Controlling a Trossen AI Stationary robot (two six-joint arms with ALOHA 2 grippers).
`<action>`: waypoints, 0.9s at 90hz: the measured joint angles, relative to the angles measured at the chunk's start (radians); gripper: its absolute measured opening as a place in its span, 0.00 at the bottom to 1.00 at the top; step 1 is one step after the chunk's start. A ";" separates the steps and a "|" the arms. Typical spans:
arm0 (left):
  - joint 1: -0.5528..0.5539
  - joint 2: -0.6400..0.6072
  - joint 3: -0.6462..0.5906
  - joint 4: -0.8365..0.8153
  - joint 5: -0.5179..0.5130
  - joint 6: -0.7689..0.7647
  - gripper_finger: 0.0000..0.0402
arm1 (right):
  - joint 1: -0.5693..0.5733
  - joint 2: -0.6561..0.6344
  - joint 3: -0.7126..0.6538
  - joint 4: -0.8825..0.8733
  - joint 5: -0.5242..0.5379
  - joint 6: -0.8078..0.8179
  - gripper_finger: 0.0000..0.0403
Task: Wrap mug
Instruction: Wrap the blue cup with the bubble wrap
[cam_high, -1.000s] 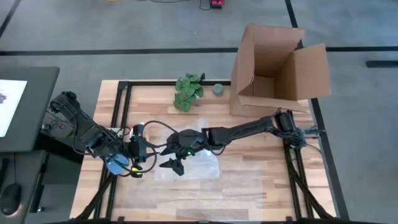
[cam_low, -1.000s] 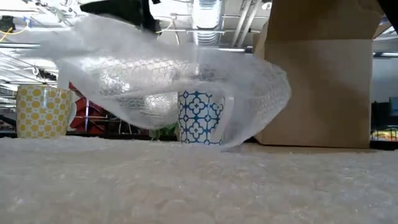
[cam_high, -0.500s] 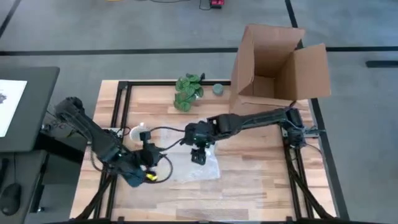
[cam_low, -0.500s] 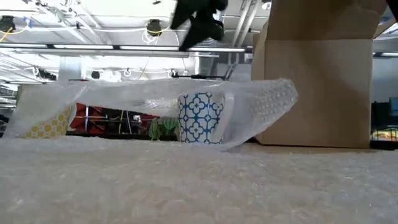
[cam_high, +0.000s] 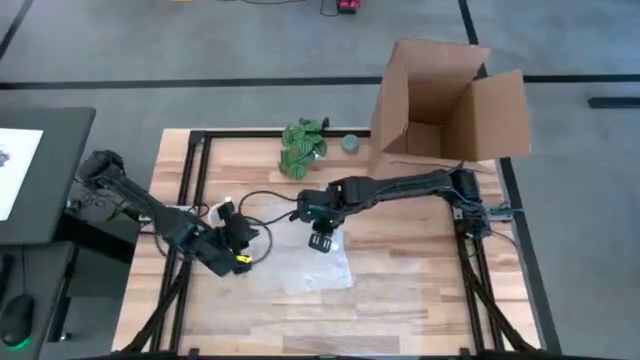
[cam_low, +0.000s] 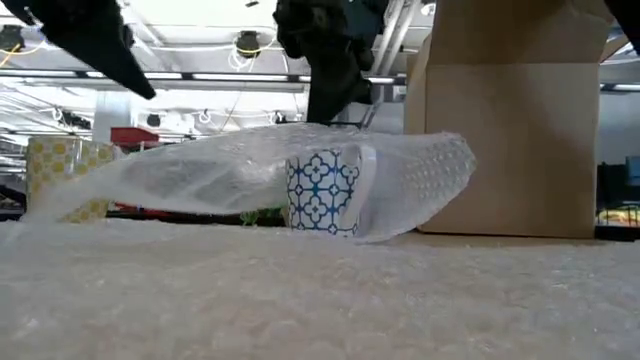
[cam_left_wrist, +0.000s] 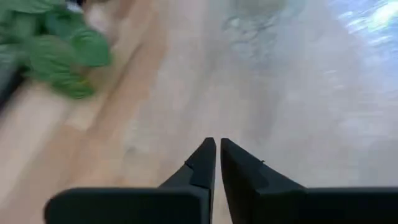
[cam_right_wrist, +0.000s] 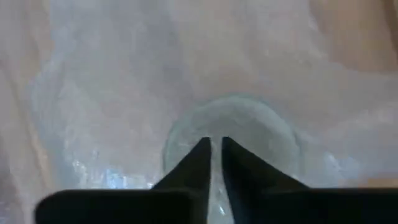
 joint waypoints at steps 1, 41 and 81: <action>0.000 -0.012 -0.013 0.019 0.003 0.005 0.02 | 0.000 0.003 -0.003 -0.005 0.000 0.000 0.01; 0.001 -0.148 -0.147 0.241 0.025 0.147 0.00 | -0.013 0.115 -0.001 -0.021 -0.001 0.005 0.00; 0.001 -0.148 -0.146 0.287 0.019 0.183 0.00 | -0.012 0.123 0.155 -0.142 0.002 0.007 0.00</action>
